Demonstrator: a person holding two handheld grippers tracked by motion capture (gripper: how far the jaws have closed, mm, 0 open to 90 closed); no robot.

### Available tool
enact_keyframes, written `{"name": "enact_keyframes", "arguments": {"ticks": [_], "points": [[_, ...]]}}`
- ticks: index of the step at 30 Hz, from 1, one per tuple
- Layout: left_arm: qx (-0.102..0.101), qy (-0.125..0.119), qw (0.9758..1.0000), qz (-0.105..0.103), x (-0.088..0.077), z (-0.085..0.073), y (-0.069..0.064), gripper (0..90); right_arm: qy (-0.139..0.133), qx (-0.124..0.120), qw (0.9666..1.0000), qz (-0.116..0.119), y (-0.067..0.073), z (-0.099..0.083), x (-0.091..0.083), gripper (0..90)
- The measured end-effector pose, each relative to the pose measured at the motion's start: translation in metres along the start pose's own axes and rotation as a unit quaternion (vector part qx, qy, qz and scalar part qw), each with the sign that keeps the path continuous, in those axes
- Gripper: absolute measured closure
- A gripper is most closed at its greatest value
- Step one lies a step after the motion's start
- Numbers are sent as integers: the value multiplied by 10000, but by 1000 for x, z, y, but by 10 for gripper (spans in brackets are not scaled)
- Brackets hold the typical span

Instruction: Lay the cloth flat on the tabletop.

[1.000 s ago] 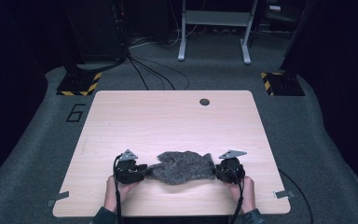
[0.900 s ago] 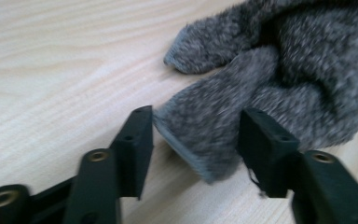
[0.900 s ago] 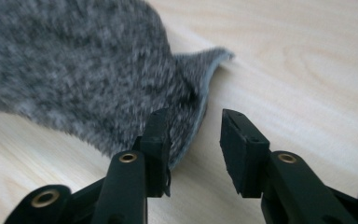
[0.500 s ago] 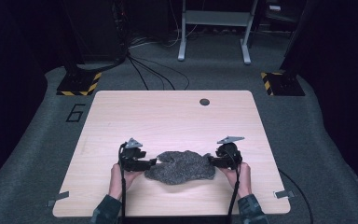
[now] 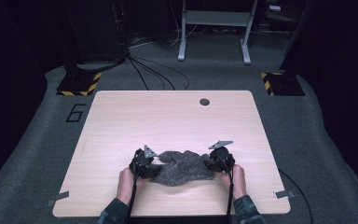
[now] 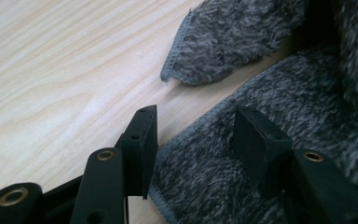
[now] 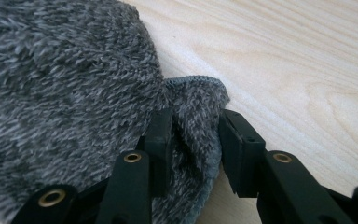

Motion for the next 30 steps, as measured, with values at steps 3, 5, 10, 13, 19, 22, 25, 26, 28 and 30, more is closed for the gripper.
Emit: {"name": "enact_keyframes", "arguments": {"ticks": [3, 5, 10, 13, 19, 22, 25, 26, 28, 30], "points": [[-20, -64, 10000, 0, -3, -6, -2, 502, -19, -71, 10000, -50, 0, -3, 0, 653], [-66, -93, 9999, -65, -6, -9, -2, 502, -10, -83, 9999, -56, 0, -6, -1, 648], [-284, -229, 9989, -287, -11, -14, 5, 414, -25, -1, 10000, 24, -1, -12, -5, 552], [-569, -573, 9956, -484, -14, -2, 15, 367, -119, 210, 9995, 182, -10, -9, -9, 489], [-399, -565, 9960, -575, -5, 28, 22, 329, -251, 472, 9985, 113, -25, 3, -14, 470], [-285, -376, 9972, -584, 7, 35, 26, 332, -123, 450, 9988, 119, -25, 6, -8, 478], [-228, -175, 9980, -555, 19, 36, 28, 353, -26, 429, 9990, 133, -22, 8, 0, 512], [-227, -128, 9980, -577, 21, 35, 27, 368, -10, 392, 9991, 145, -21, 8, 2, 524], [-196, -70, 9980, -596, 24, 35, 27, 419, 71, 324, 9994, 111, -19, 9, 6, 548], [-118, -57, 9982, -591, 25, 34, 26, 519, 96, 302, 9995, 93, -18, 9, 7, 576]]}}
Point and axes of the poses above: each handheld gripper's, and its own axes: x roughly forward along the jaws, z roughly out of its top, y roughly to its left, the point moved 5 cm from there along x, roughly forward along the jaws, and after that the axes turned 9 degrees about -z, right-handed, at the moved point
